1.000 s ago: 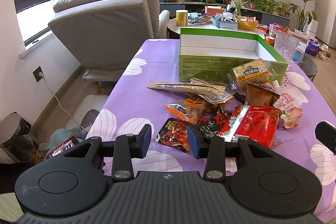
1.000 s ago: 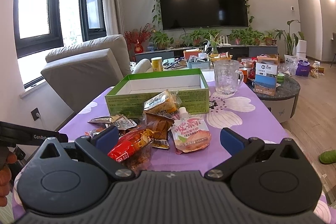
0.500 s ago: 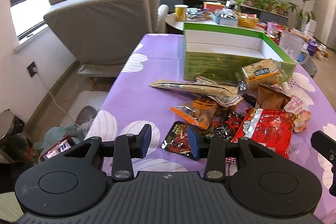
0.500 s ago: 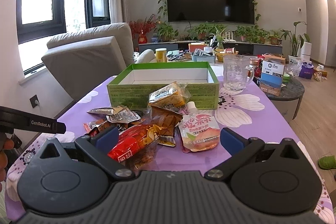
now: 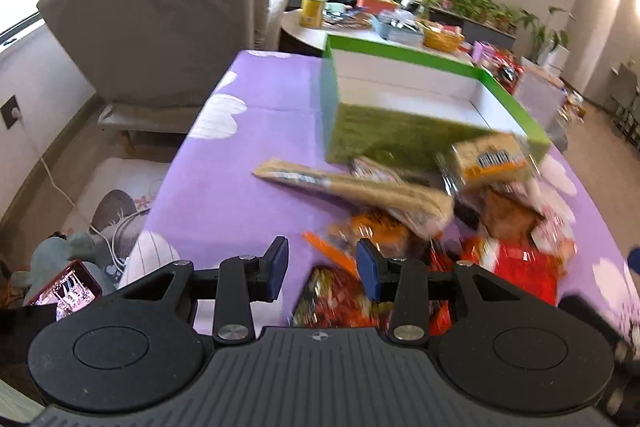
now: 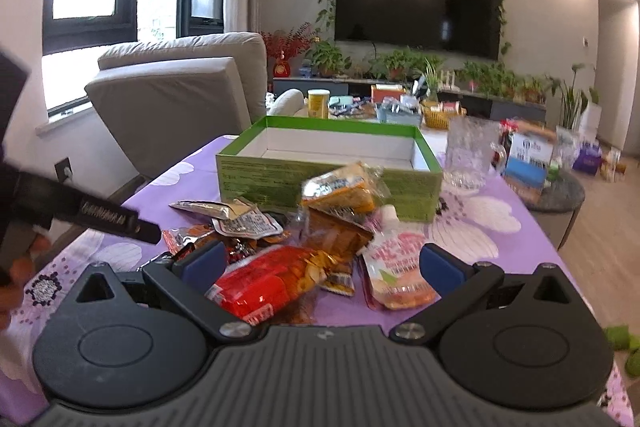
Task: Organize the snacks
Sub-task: 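Grasp the tan stick snack with the left tool while the right tool grasps the red snack bag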
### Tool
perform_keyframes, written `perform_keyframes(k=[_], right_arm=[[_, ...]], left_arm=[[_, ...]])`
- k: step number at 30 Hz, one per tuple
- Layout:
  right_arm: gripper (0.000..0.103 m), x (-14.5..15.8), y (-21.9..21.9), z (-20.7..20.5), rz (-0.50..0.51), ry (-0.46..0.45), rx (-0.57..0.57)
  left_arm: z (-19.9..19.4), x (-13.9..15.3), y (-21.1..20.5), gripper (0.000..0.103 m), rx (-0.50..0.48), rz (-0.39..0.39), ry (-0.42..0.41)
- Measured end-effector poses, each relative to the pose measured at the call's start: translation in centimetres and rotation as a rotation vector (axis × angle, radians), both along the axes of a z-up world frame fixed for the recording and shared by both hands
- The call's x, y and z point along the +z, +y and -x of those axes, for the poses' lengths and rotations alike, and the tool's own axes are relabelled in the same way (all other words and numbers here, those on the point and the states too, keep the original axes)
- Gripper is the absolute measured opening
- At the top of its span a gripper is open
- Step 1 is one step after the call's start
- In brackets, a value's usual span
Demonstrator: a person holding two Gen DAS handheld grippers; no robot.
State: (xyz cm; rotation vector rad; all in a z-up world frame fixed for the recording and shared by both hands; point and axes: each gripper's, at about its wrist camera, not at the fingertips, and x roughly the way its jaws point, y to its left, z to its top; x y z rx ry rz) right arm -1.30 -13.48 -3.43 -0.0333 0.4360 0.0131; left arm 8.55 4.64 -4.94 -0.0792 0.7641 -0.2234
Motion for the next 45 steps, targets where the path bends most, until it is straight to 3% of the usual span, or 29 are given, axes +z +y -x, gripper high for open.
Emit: perform_keyframes(k=[5,10,16,20,23,25,30,38,45], right_arm=[[0.048,-0.5,2.5,-1.5,0.121,-0.026,0.021],[0.048,-2.1,4.6,-4.1,0.246,0.041,-0.007],[0.048,-3.8,6.0,-5.4,0.386,0.069,-0.001],[0.048,-4.0,5.4,-5.0,0.382,0.053,0.019],[0.048,-4.0,4.6,-4.5,0.382,0.038,0.032],[0.048,-4.2,4.1,-4.1,0.397,0.024,0.034],[0.048,-4.8,1.9,-3.5,0.447,0.037,-0.012],[0.048,-4.4,0.3,-3.7,0.436,0.052,-0.053],[0.048,-3.4,0.3,-3.4,0.262,0.076,-0.03]], left_arm=[[-3.0,0.1,0.5,0.035,0.085,0.046,0.057],[-6.1,-0.7,0.3,0.035,0.176,0.097,0.141],[-8.2,-1.4,-0.6,0.035,0.21,0.153,0.215],[-8.7,-1.3,-0.5,0.035,0.243,0.199,0.228],[-8.2,-0.6,0.2,0.035,0.269,0.248,0.182],[-8.6,-0.5,0.2,0.035,0.283,0.241,0.169],[-10.4,-1.6,-0.5,0.035,0.299,0.22,0.251],[-11.9,-1.3,-1.4,0.035,0.348,0.236,0.237],[-12.8,-2.4,-2.6,0.037,0.352,0.178,0.246]])
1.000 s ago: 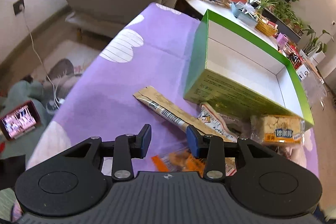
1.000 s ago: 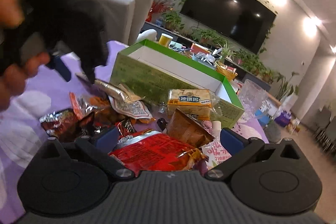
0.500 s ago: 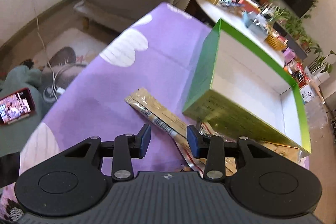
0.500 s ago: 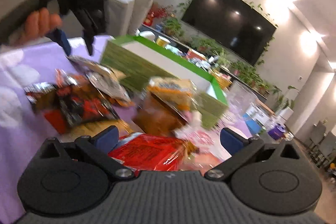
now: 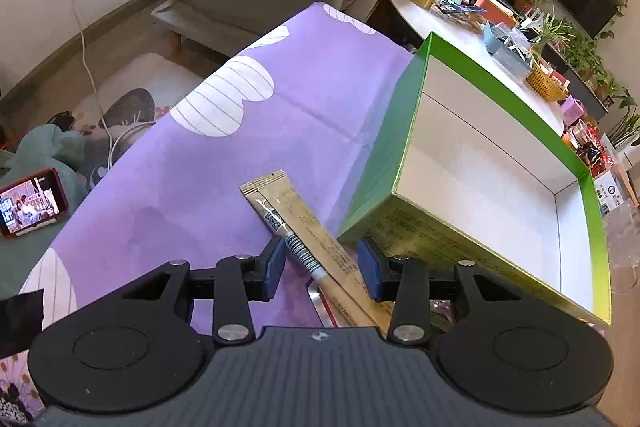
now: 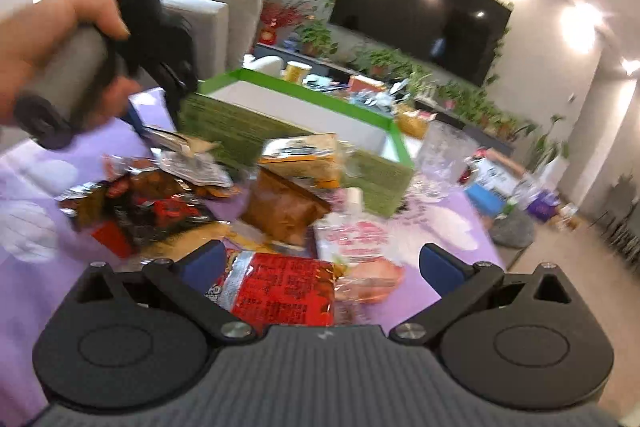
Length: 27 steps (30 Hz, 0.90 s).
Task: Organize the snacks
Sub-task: 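Grasp the tan stick snack with the left tool while the right tool grasps the red snack bag, then drop the stick into the green box with the left tool while the right tool drops the red bag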
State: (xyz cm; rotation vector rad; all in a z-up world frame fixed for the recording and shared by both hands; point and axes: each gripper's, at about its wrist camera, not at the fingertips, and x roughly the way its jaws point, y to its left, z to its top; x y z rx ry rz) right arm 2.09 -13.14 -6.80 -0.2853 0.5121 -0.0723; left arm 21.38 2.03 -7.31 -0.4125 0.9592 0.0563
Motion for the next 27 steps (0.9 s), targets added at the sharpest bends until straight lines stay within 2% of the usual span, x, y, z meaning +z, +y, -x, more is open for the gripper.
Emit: perform_keyframes(k=[2,5,10,13,19,22,27], right_arm=[[0.048,-0.4,0.5,-0.3,-0.007,0.037,0.009],[0.048,-1.0,1.1,-0.4,-0.02,0.068,0.026],[0.048,-1.9,1.4,-0.3,-0.078,0.155,0.079],[0.048,-2.0,1.0,-0.2,-0.127,0.158,0.057],[0.047,-2.2,0.8,-0.8,-0.149,0.143,0.02],[0.047,-2.0,0.2,-0.7,-0.174,0.161,0.013],[0.047,-1.2,-0.9,0.1,-0.215,0.128,-0.002]], left_arm=[[0.1,-0.2,0.0,0.036,-0.034,0.014,-0.009],[0.7,-0.5,0.4,0.026,-0.104,0.077,-0.035],[2.6,0.5,0.2,0.019,-0.204,0.034,-0.126],[3.5,1.4,0.5,0.014,-0.232,0.044,-0.155],[5.1,3.5,1.7,0.007,-0.269,0.092,-0.225],[5.9,4.6,1.7,0.007,-0.296,0.105,-0.257],[7.0,6.5,0.7,0.007,-0.346,0.096,-0.324]])
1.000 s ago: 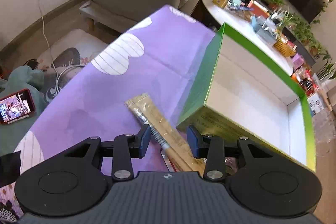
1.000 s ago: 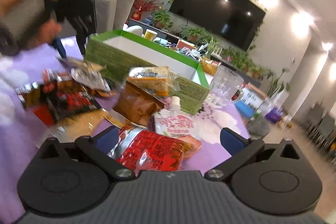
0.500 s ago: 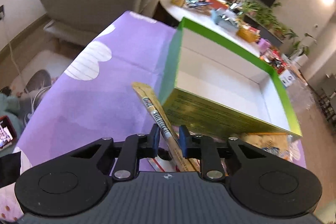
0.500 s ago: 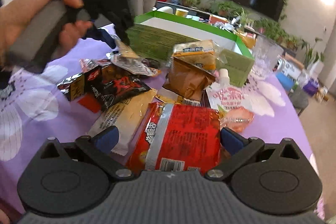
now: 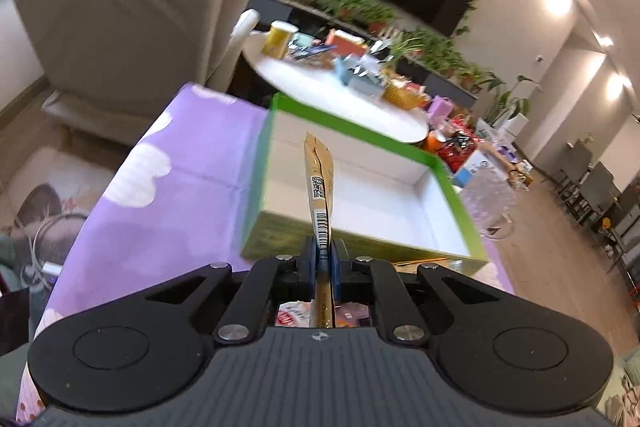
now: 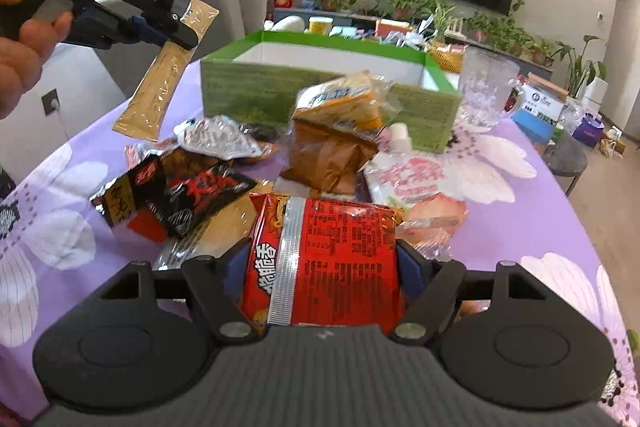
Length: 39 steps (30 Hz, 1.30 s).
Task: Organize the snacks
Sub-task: 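Drop the stick into the green box with the left tool while the right tool drops the red bag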
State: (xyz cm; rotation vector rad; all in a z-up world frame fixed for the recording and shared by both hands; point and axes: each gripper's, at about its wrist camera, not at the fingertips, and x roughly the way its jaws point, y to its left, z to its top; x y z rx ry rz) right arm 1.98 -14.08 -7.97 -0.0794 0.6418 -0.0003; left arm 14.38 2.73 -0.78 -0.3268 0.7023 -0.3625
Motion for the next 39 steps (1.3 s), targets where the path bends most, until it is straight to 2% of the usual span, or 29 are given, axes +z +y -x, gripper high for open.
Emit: perform_keyframes(k=[9,15,19,25,28,32,39], right_arm=[[0.047,3.2,-2.0,-1.0,-0.041,-0.114,-0.014],[0.047,6.3,-3.7,-4.4,-0.029,-0.225,-0.027],[0.047,7.6,-4.8,-7.8,-0.016,-0.267,-0.018],[0.047,7.1,-6.5,-13.5,-0.032,-0.232,-0.039],[0.047,6.3,-6.6,-15.4,-0.002,-0.21,-0.061],[0.047,5.0,-7.0,-17.6,-0.012,-0.173,-0.049],[0.047,3.6,-7.0,-20.4,-0.024,-0.134,-0.051]], left_arm=[[-1.2,1.7,-1.9,0.007,-0.031,-0.034,-0.053],[-3.6,2.9,-3.3,0.007,-0.035,-0.068,-0.084],[-5.7,4.0,-4.1,0.007,-0.025,-0.087,-0.128],[-9.5,4.0,-5.5,0.007,-0.026,-0.132,-0.182],[-11.7,2.8,-5.8,0.007,-0.017,-0.151,-0.17],[-14.2,0.7,-6.3,0.007,-0.016,-0.18,-0.14],[-15.7,-2.8,-7.0,0.007,-0.045,-0.229,-0.082]])
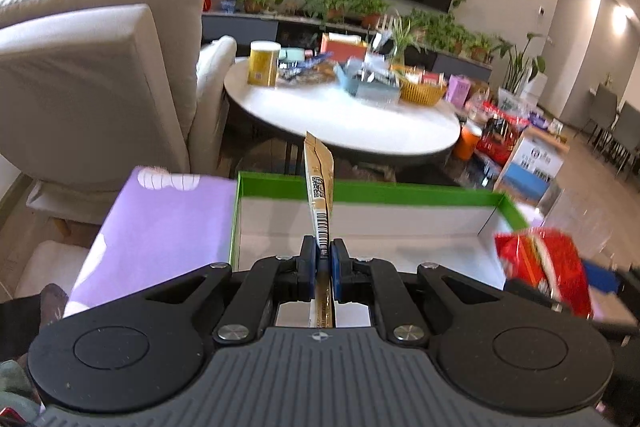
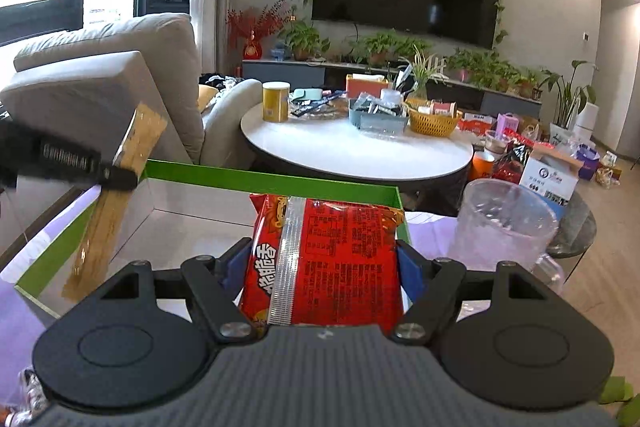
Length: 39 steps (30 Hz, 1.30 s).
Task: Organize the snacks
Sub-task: 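Drop the stick into the green box with the left tool while the right tool drops the red bag, then grasp the white cartoon pouch with the left tool while the right tool approaches the clear pastry bag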
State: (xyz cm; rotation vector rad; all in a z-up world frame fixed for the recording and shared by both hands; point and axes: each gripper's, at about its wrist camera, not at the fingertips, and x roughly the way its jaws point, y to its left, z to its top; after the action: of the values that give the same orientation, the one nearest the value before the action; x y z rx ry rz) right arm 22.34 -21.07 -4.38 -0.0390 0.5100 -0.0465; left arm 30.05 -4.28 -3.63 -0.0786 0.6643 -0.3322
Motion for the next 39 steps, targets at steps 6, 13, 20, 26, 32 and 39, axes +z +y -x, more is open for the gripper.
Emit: perform_keyframes(k=[6,13,20,26,32,39], right_arm=[[0.047,-1.1,-0.3,-0.7,-0.052,0.087,-0.005],[0.048,-1.4,-0.3,1.2,-0.064,0.163,0.002],[0.048,0.2,-0.2,4.9,-0.034,0.123,-0.025],[0.048,2.0,-0.8,7.9,-0.016,0.075,-0.03],[0.048,2.5,-0.8,11.1,0.019,0.038,-0.025],[0.048,2.2,-0.8,14.2,0.063,0.009,-0.033]], left_arm=[[0.3,-1.7,0.1,0.009,-0.027,-0.014,0.104],[2.6,-1.6,0.6,0.009,-0.052,-0.066,0.133],[6.0,-0.3,2.2,0.011,-0.037,-0.051,0.13],[9.4,1.2,3.7,0.013,-0.018,-0.044,0.085],[11.7,1.2,5.1,0.013,-0.025,0.005,0.139],[15.8,-0.4,4.5,0.013,-0.15,-0.001,0.224]])
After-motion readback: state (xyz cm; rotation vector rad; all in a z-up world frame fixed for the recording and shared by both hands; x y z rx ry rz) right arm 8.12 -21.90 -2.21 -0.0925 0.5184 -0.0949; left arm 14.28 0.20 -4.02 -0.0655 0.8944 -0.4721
